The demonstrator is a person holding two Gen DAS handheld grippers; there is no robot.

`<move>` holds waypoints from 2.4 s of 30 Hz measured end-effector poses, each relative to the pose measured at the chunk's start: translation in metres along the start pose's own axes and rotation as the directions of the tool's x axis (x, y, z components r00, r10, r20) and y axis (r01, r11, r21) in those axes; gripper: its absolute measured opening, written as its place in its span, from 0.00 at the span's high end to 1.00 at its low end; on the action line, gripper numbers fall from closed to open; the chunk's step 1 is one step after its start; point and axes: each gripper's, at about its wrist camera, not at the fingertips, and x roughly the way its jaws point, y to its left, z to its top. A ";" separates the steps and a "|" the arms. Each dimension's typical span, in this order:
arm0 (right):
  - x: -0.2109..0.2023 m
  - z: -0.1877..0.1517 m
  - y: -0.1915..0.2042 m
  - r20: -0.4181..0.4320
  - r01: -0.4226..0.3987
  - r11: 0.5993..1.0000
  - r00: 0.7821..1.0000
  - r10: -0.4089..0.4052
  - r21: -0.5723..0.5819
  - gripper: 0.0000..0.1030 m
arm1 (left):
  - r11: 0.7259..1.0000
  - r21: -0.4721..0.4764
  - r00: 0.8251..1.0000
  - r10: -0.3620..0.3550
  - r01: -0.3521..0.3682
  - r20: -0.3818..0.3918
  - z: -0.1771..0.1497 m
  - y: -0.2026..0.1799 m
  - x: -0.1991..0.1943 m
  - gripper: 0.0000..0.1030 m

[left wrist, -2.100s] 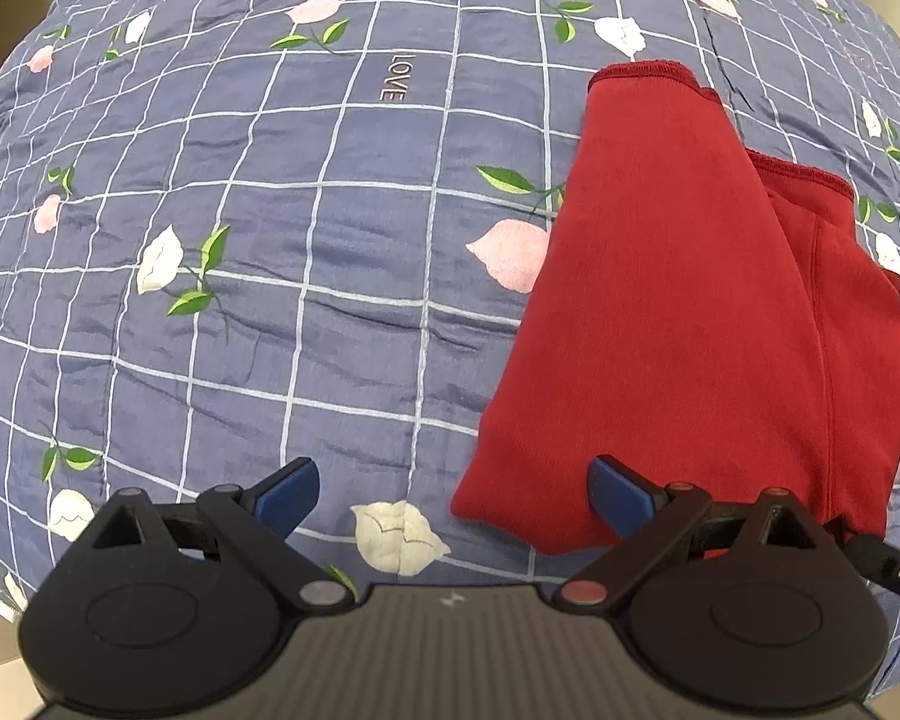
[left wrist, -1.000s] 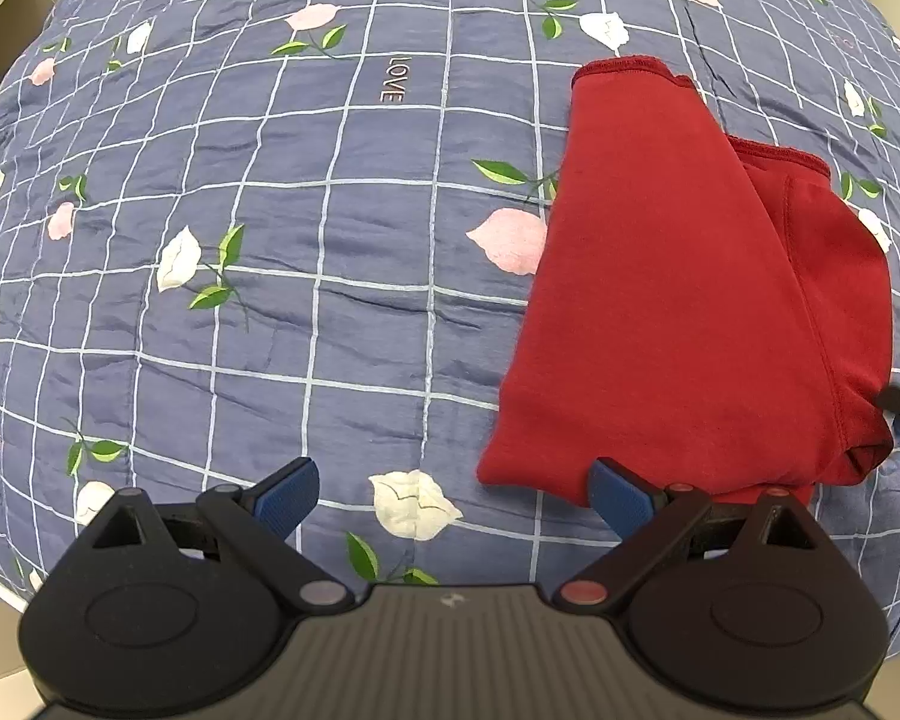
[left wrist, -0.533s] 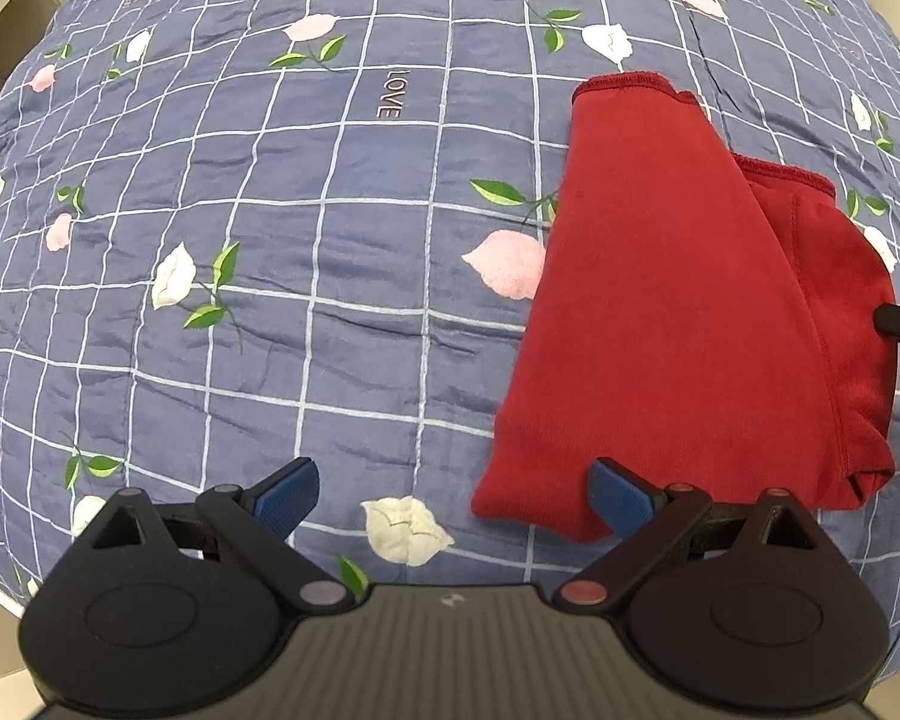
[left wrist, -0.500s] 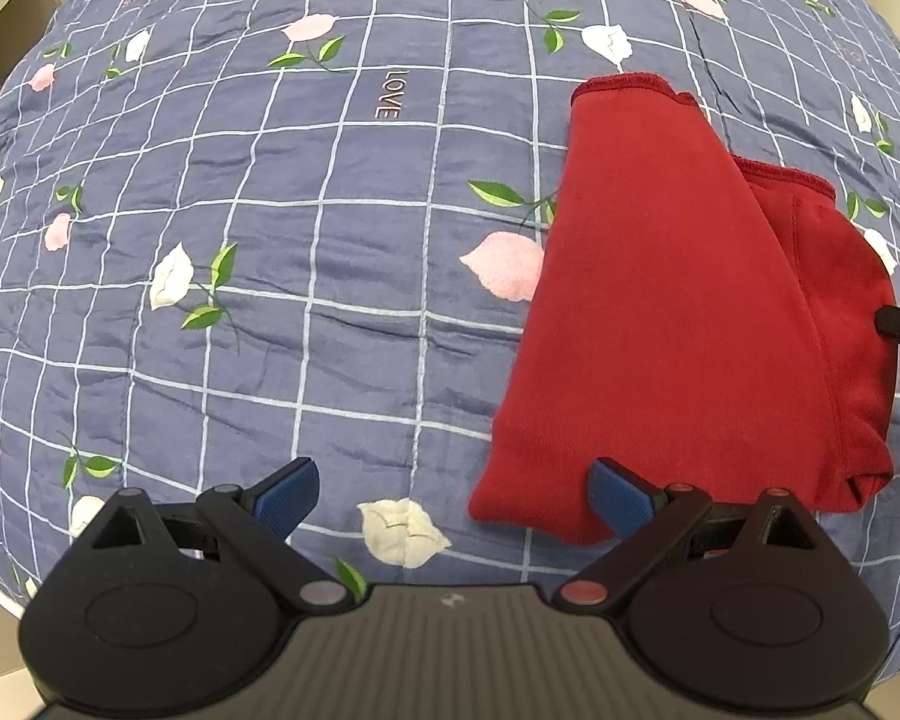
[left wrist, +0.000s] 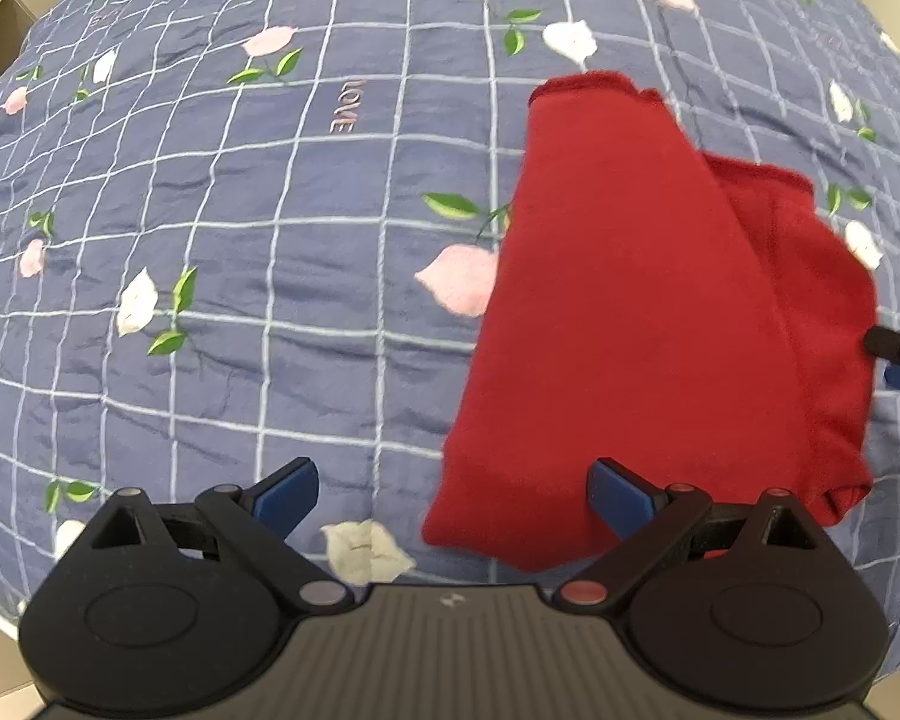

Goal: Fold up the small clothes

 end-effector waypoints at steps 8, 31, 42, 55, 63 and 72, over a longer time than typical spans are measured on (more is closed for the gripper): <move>0.005 -0.019 0.005 -0.057 -0.047 0.999 0.997 0.046 -0.017 0.29 | 0.999 -0.027 0.999 -0.027 0.028 0.034 0.011 -0.001 0.004 0.02; 0.033 0.051 -0.011 -0.013 -0.055 0.988 0.998 0.057 0.144 0.69 | 0.998 -0.055 1.000 -0.011 0.010 -0.005 0.032 -0.002 0.031 0.01; 0.030 0.065 0.005 0.010 -0.066 0.998 0.998 0.066 -0.002 0.94 | 0.998 -0.053 1.000 -0.019 0.019 -0.012 0.037 -0.002 0.035 0.01; 0.012 0.026 0.004 0.001 -0.108 0.993 0.994 0.108 0.049 0.68 | 0.998 -0.062 0.999 -0.033 0.033 -0.009 0.039 0.000 0.035 0.01; 0.006 0.038 0.032 0.069 -0.040 0.991 0.996 0.049 -0.131 0.95 | 0.997 -0.070 0.999 -0.036 0.037 0.007 0.040 0.002 0.028 0.01; 0.019 0.050 0.028 0.001 0.000 0.991 1.000 0.001 -0.137 0.78 | 0.997 -0.072 0.999 -0.035 0.036 0.006 0.040 0.002 0.029 0.01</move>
